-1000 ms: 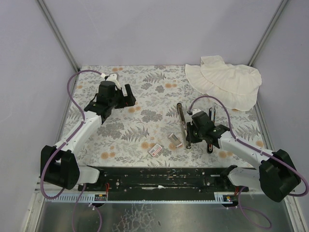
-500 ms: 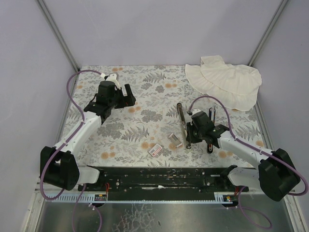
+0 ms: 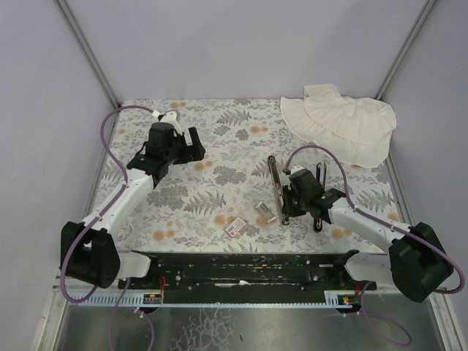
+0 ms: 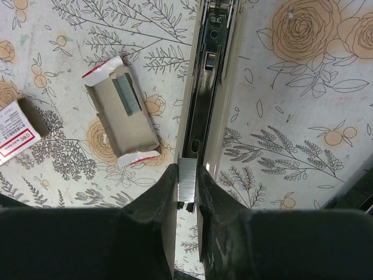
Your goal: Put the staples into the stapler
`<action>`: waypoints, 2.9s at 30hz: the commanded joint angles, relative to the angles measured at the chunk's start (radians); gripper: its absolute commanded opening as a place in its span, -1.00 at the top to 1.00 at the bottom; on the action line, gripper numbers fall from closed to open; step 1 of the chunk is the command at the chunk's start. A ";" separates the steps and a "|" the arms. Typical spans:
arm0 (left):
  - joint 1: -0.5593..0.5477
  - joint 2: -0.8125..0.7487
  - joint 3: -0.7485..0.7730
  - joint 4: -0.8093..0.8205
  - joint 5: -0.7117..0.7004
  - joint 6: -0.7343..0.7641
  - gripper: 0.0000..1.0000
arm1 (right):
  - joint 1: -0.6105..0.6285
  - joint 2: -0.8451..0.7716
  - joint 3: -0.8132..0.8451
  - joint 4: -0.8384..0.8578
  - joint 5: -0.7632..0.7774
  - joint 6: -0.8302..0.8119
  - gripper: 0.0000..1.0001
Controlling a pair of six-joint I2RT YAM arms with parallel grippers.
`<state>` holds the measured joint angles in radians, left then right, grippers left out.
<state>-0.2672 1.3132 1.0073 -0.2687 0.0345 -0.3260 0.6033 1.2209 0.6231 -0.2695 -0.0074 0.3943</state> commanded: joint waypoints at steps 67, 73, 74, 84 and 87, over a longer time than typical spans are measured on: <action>0.000 -0.137 -0.047 0.024 -0.068 0.016 -0.88 | 0.191 0.469 0.325 0.011 0.097 -0.150 0.82; 0.000 -0.156 -0.053 0.031 -0.077 0.018 -0.88 | 0.186 0.451 0.321 0.041 0.025 -0.125 1.00; 0.000 -0.164 -0.057 0.037 -0.080 0.018 -0.88 | 0.180 0.447 0.320 0.048 -0.003 -0.118 1.00; 0.000 -0.202 -0.079 0.068 -0.066 0.017 -0.88 | -0.017 0.270 0.246 0.222 -0.484 0.026 1.00; 0.000 -0.206 -0.079 0.069 -0.019 -0.015 -0.88 | -0.050 0.234 0.239 0.242 -0.612 0.040 1.00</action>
<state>-0.2672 1.1244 0.9398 -0.2577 -0.0231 -0.3237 0.5911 1.5173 0.8730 -0.1181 -0.3630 0.3782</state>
